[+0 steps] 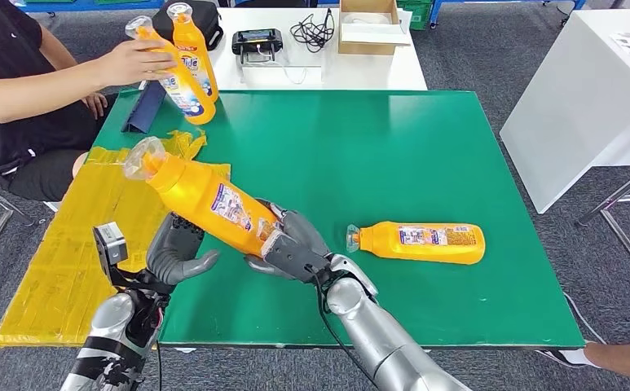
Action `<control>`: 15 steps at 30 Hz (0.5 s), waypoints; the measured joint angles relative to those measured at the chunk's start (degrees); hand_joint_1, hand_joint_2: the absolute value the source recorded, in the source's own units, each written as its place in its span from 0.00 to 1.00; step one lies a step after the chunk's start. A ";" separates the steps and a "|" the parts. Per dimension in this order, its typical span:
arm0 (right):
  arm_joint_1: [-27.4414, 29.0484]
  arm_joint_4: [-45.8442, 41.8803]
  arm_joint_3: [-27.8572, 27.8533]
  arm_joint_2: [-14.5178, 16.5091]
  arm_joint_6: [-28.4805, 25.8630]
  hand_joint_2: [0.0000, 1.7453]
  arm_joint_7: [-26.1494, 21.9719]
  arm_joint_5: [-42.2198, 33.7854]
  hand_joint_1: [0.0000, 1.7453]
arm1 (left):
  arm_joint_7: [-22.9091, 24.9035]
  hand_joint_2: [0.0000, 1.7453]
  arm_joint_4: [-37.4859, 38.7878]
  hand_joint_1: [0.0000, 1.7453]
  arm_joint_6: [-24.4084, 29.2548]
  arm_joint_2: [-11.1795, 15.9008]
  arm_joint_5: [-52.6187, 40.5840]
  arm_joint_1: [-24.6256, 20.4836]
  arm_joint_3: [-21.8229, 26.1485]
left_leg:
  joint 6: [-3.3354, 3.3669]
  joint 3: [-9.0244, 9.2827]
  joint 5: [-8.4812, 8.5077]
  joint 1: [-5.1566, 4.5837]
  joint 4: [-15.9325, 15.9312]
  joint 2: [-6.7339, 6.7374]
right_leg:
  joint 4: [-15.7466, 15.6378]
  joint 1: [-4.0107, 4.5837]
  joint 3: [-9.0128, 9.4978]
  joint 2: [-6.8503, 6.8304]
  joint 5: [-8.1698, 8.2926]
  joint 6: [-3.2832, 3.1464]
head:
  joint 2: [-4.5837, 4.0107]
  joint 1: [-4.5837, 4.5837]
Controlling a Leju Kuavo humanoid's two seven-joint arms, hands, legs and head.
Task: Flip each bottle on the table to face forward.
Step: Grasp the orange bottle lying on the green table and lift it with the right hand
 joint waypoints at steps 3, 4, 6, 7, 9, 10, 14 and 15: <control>0.02 0.00 2.16 0.20 1.18 1.00 0.59 0.85 1.00 | -0.05 1.00 -0.86 0.00 0.09 0.01 -0.43 0.86 -0.64 | 0.00 -0.02 0.00 0.00 0.00 0.00 | 0.00 0.00 -0.03 0.00 0.00 0.00 | 0.00 0.00; 0.04 0.00 3.15 0.30 1.59 1.00 0.74 1.14 1.00 | -0.13 1.00 -1.16 0.00 0.25 0.02 -0.64 1.19 -0.84 | 0.00 -0.02 0.00 0.00 -0.01 0.00 | 0.00 0.01 -0.04 0.00 0.00 0.00 | 0.00 0.00; 0.21 0.00 5.51 0.46 2.20 1.00 1.02 1.63 1.00 | -0.40 1.00 -1.69 0.00 0.70 0.05 -0.98 1.82 -1.11 | 0.00 -0.04 0.00 0.00 -0.01 0.00 | 0.00 0.01 -0.05 0.00 0.00 0.00 | 0.00 0.00; 0.34 -0.01 6.70 0.50 2.44 1.00 1.16 1.75 1.00 | -0.54 1.00 -1.93 0.00 0.88 0.10 -1.01 2.13 -1.17 | 0.00 -0.05 0.00 0.00 -0.01 0.00 | 0.00 0.01 -0.06 0.00 0.00 0.00 | 0.00 0.00; 0.61 -0.03 9.20 0.52 2.93 1.00 1.63 2.02 1.00 | -0.80 1.00 -2.36 0.00 1.16 0.25 -0.94 2.81 -1.19 | 0.00 -0.06 0.00 0.00 -0.01 0.00 | 0.00 0.01 -0.06 0.00 0.00 0.00 | 0.00 0.01; 0.73 -0.04 10.53 0.55 3.37 1.00 2.10 2.20 1.00 | -0.82 1.00 -2.48 0.00 1.20 0.33 -0.78 3.16 -1.16 | 0.00 -0.06 0.00 0.00 -0.01 0.01 | 0.00 0.01 -0.06 0.00 0.00 0.00 | 0.00 0.00; 1.36 0.18 18.94 0.57 1.94 1.00 4.98 -1.67 1.00 | -0.56 1.00 -2.47 0.75 1.40 0.57 0.28 4.60 -1.04 | 0.00 -0.07 0.00 0.00 -0.01 0.03 | -0.01 0.01 -0.12 0.02 -0.01 -0.01 | 0.00 0.01; 1.31 0.34 21.38 0.44 0.84 1.00 5.41 -3.50 1.00 | -0.59 1.00 -2.43 1.00 1.56 0.66 0.36 5.01 -1.02 | 0.00 -0.07 0.00 0.00 -0.01 0.04 | -0.01 0.01 -0.14 0.02 -0.01 -0.01 | 0.00 0.01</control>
